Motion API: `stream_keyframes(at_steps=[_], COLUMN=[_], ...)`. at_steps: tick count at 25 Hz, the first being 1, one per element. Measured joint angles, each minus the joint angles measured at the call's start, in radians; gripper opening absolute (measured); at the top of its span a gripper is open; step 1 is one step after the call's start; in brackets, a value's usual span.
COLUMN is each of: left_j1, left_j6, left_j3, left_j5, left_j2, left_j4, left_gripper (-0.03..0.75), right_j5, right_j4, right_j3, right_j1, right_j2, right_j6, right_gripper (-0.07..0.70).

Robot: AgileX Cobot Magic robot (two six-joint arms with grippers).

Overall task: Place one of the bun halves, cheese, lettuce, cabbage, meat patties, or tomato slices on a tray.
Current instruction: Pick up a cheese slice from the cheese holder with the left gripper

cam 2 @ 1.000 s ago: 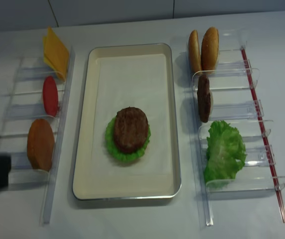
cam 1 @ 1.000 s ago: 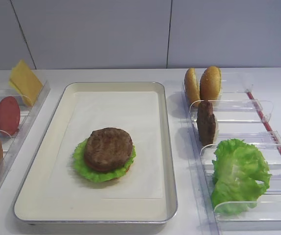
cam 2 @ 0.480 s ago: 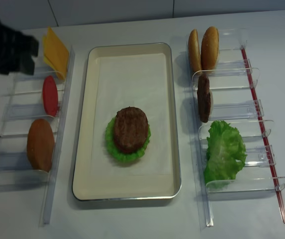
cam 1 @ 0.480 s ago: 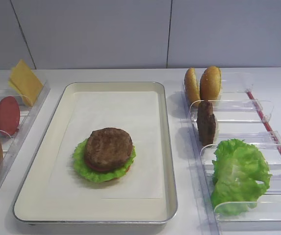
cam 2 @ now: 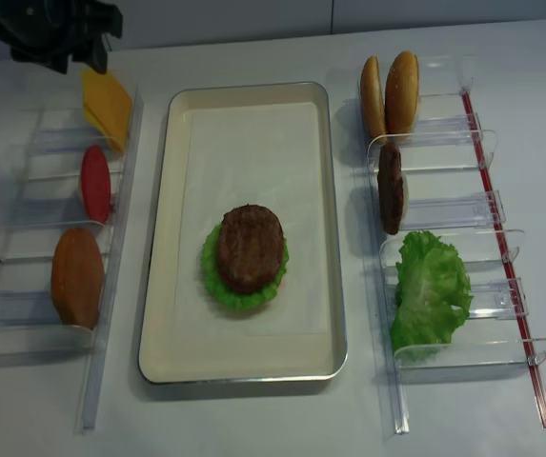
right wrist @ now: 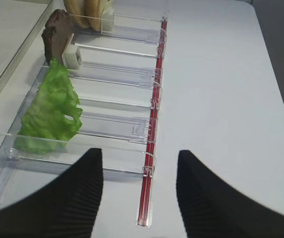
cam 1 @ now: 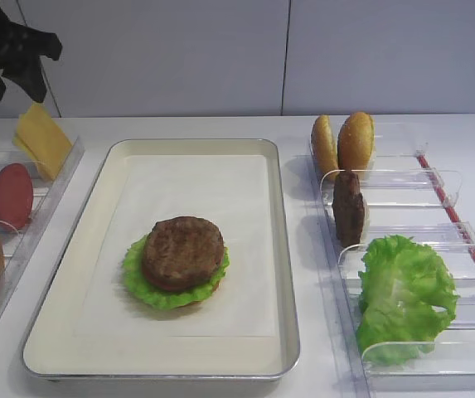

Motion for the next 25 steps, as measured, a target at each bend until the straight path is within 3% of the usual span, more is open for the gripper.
stream_keyframes(at_steps=[8, 25], left_j1=[0.002, 0.01], left_j6=[-0.021, -0.023], left_j3=[-0.067, -0.073], left_j5=[-0.077, -0.097], left_j2=[0.13, 0.165], left_j4=[0.066, 0.071], left_gripper=[0.4, 0.37], right_j5=[0.0, 0.0], right_j4=[0.0, 0.0], right_j3=[0.0, 0.0], right_j1=[0.0, 0.0], right_j2=[0.0, 0.0], right_j6=[0.0, 0.0], right_gripper=[0.344, 0.344])
